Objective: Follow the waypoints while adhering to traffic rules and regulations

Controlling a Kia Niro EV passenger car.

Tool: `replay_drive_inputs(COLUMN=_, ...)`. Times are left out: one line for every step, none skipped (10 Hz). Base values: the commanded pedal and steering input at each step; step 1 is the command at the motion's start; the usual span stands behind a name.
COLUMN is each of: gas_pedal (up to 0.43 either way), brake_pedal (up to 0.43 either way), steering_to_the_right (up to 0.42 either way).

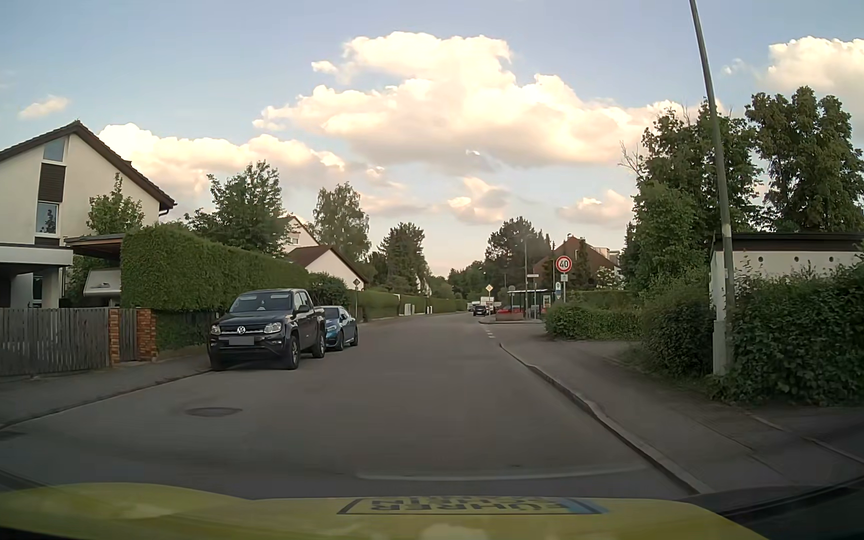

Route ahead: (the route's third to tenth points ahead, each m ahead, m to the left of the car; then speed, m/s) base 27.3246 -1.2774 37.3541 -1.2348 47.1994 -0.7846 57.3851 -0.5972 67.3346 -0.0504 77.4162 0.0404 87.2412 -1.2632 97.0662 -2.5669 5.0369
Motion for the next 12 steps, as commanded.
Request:
replay_drive_inputs(gas_pedal=0.059, brake_pedal=0.000, steering_to_the_right=0.000)
replay_drive_inputs(gas_pedal=0.059, brake_pedal=0.000, steering_to_the_right=0.000)
replay_drive_inputs(gas_pedal=0.059, brake_pedal=0.000, steering_to_the_right=0.000)
replay_drive_inputs(gas_pedal=0.059, brake_pedal=0.000, steering_to_the_right=0.000)
replay_drive_inputs(gas_pedal=0.059, brake_pedal=0.000, steering_to_the_right=0.000)
replay_drive_inputs(gas_pedal=0.059, brake_pedal=0.000, steering_to_the_right=0.000)
replay_drive_inputs(gas_pedal=0.059, brake_pedal=0.000, steering_to_the_right=0.000)
replay_drive_inputs(gas_pedal=0.059, brake_pedal=0.000, steering_to_the_right=0.000)
replay_drive_inputs(gas_pedal=0.059, brake_pedal=0.000, steering_to_the_right=0.000)
replay_drive_inputs(gas_pedal=0.059, brake_pedal=0.000, steering_to_the_right=0.000)
replay_drive_inputs(gas_pedal=0.059, brake_pedal=0.000, steering_to_the_right=0.000)
replay_drive_inputs(gas_pedal=0.059, brake_pedal=0.000, steering_to_the_right=0.001)
